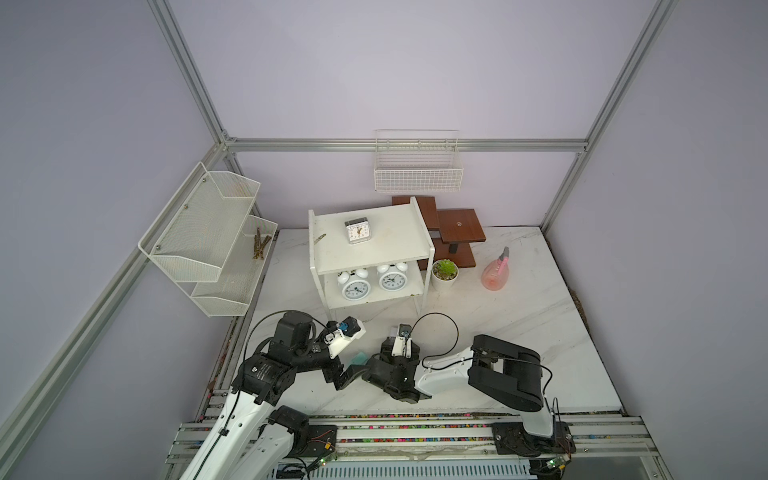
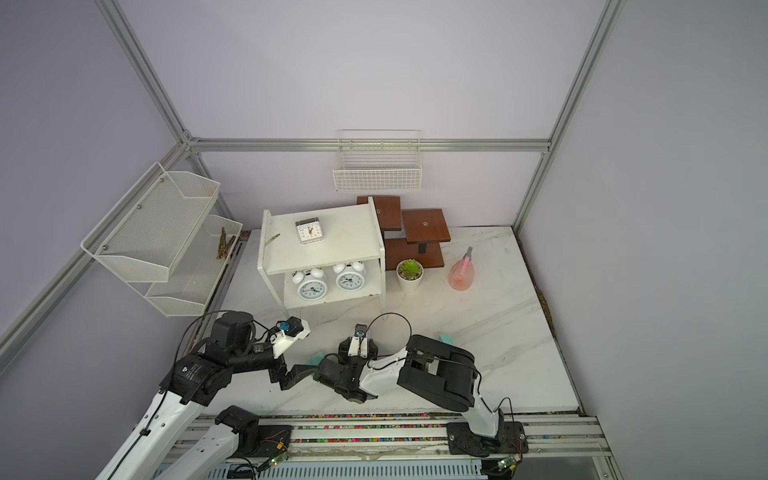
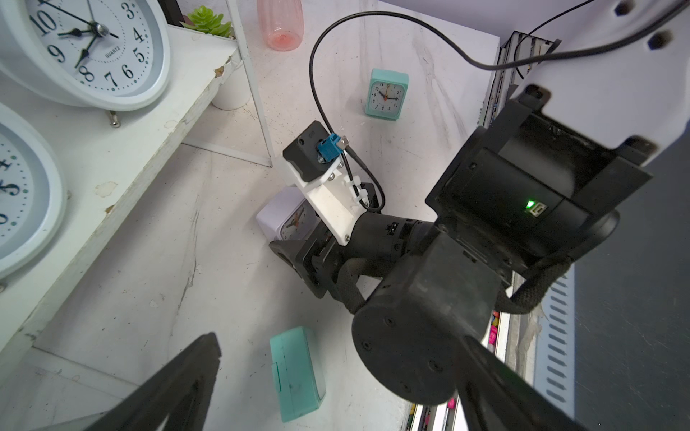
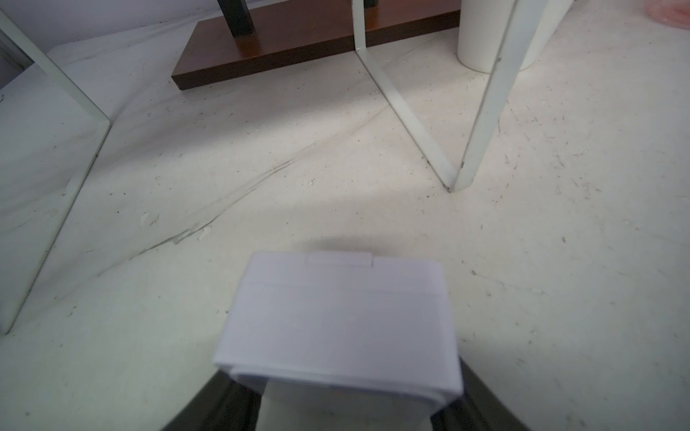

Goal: Place the alarm clocks on the shelf by style
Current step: Pick up the alarm from the center of the board.

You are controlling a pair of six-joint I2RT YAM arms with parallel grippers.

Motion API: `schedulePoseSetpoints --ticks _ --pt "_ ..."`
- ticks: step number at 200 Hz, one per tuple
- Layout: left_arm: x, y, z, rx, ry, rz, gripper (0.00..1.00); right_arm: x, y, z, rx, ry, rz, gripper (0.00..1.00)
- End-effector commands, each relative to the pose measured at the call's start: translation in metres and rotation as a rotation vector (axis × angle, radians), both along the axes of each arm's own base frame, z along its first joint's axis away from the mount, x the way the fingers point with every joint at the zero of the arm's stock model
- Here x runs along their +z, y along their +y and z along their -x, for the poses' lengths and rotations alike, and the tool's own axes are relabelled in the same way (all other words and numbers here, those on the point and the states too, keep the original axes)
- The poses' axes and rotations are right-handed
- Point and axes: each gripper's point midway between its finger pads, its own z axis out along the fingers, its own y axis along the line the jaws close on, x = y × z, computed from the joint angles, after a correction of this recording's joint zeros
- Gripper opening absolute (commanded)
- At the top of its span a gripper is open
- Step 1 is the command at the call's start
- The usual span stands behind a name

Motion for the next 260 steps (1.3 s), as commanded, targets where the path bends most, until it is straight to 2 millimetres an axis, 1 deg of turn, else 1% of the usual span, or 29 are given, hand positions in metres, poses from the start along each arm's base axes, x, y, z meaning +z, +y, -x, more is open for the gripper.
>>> schedulePoseSetpoints --ticks 1,29,75,104,134,155,202,208,210,214,228,260 --pt "0.000 -0.003 0.004 -0.031 -0.012 0.006 1.00 0.004 -0.001 -0.004 -0.009 -0.021 0.023 0.61" --pt "0.000 -0.002 0.004 -0.030 -0.013 0.006 1.00 0.008 -0.001 -0.002 0.004 -0.020 0.026 0.59" --pt "0.000 -0.002 0.004 -0.031 -0.013 0.007 1.00 0.022 -0.003 0.005 0.028 -0.022 0.012 0.55" --pt "0.000 -0.003 0.004 -0.032 -0.015 0.007 1.00 0.035 -0.004 0.010 0.045 -0.023 0.000 0.50" --pt "0.000 -0.003 0.004 -0.032 -0.016 0.008 1.00 0.051 -0.005 0.016 0.072 -0.012 0.001 0.48" --pt "0.000 -0.002 0.004 -0.032 -0.017 0.007 1.00 0.070 -0.009 0.022 0.093 -0.007 0.003 0.47" --pt "0.000 -0.003 0.005 -0.037 -0.017 0.009 1.00 0.124 -0.025 0.036 0.183 0.023 0.015 0.47" --pt "0.000 -0.003 0.005 -0.036 -0.018 0.009 1.00 0.126 -0.027 0.037 0.192 0.034 0.036 0.47" --pt "0.000 -0.003 0.005 -0.037 -0.017 0.009 1.00 0.135 -0.028 0.038 0.195 0.028 0.019 0.47" --pt "0.000 -0.003 0.005 -0.037 -0.017 0.009 1.00 0.141 -0.030 0.039 0.201 0.031 0.019 0.46" --pt "0.000 -0.003 0.005 -0.038 -0.016 0.010 1.00 0.157 -0.035 0.042 0.216 0.044 0.045 0.46" --pt "0.001 -0.003 0.006 -0.038 -0.021 0.011 1.00 0.193 -0.037 0.046 0.269 0.055 0.082 0.46"
